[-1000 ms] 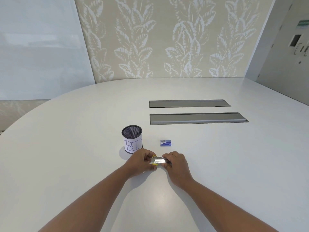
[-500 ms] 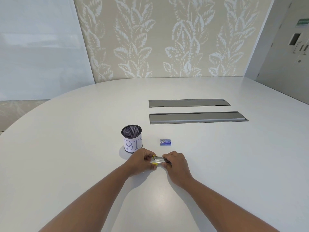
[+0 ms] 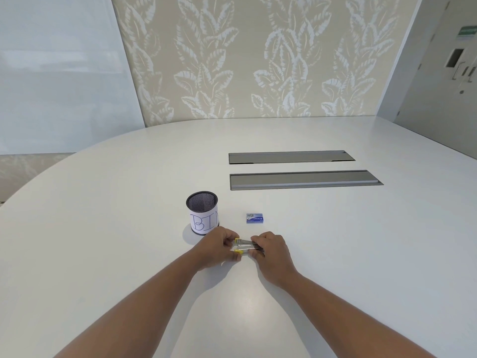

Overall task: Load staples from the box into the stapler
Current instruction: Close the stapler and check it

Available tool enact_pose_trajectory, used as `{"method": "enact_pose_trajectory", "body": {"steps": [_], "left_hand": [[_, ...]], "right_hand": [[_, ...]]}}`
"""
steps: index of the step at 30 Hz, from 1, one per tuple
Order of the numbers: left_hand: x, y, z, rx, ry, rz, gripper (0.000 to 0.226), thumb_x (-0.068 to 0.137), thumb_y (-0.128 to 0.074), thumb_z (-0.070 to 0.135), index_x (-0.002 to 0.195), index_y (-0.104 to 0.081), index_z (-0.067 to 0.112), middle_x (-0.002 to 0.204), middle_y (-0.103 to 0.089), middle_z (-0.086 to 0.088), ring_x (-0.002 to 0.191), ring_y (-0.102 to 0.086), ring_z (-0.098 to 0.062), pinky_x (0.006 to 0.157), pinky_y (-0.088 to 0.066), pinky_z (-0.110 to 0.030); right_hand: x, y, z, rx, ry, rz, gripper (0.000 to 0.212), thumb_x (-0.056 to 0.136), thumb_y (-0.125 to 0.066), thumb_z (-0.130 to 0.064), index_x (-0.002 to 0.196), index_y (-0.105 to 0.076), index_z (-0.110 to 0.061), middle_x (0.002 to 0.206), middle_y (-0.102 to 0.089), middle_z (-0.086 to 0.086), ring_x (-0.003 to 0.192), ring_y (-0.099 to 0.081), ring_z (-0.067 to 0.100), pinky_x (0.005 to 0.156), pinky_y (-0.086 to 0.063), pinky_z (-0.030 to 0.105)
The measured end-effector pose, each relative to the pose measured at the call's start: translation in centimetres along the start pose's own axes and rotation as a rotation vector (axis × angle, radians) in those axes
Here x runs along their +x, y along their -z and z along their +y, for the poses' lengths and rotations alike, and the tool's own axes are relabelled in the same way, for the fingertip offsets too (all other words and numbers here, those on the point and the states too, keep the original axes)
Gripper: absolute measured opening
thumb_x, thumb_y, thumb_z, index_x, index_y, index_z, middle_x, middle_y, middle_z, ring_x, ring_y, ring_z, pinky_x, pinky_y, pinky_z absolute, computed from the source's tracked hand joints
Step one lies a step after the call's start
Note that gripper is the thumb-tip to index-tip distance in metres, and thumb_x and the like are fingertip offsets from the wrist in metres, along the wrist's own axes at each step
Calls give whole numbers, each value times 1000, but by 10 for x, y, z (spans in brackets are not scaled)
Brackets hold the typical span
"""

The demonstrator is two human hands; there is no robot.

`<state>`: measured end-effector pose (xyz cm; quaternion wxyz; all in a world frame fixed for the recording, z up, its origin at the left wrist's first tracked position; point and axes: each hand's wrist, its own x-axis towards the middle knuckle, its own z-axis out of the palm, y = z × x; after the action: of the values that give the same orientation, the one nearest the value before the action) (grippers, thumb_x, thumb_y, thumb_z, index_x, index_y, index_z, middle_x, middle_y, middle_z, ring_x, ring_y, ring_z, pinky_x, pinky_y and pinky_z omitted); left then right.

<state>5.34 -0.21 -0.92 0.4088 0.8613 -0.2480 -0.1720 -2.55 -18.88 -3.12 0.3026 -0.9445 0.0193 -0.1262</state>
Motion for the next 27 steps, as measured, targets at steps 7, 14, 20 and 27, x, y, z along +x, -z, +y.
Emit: {"method": "enact_pose_trajectory", "body": {"steps": [7,14,20,27], "left_hand": [[3,5,10,0,97,5,72,63,-95,28,127,-61,19,101,-58,4,78,-57,-9,73,-48,-18],[12,9,17,43,94,-34,80,58,-95,46,128,-61,25,114,-59,6,86,-60,-8,79,-51,-23],[16,11,20,140,94,-123,70,58,-95,34,119,-63,26,101,-62,9,79,-58,-5,67,-44,-20],[17,15,19,157,82,-136,43,65,-89,16,104,-68,22,92,-64,9,73,-55,-6,62,-44,-19]], "right_hand": [[-1,3,0,70,-24,-3,46,90,-69,-29,134,-62,-16,122,-61,-1,114,-50,22,98,-40,31],[0,7,-1,128,-58,-13,54,82,-74,-28,134,-62,-17,126,-60,-3,117,-49,19,98,-40,28],[0,4,0,131,-70,18,51,79,-73,-22,129,-65,-18,122,-63,-3,114,-52,19,94,-39,25],[1,3,0,96,-28,8,43,82,-71,-21,124,-67,-19,119,-65,-1,110,-55,22,97,-42,33]]}}
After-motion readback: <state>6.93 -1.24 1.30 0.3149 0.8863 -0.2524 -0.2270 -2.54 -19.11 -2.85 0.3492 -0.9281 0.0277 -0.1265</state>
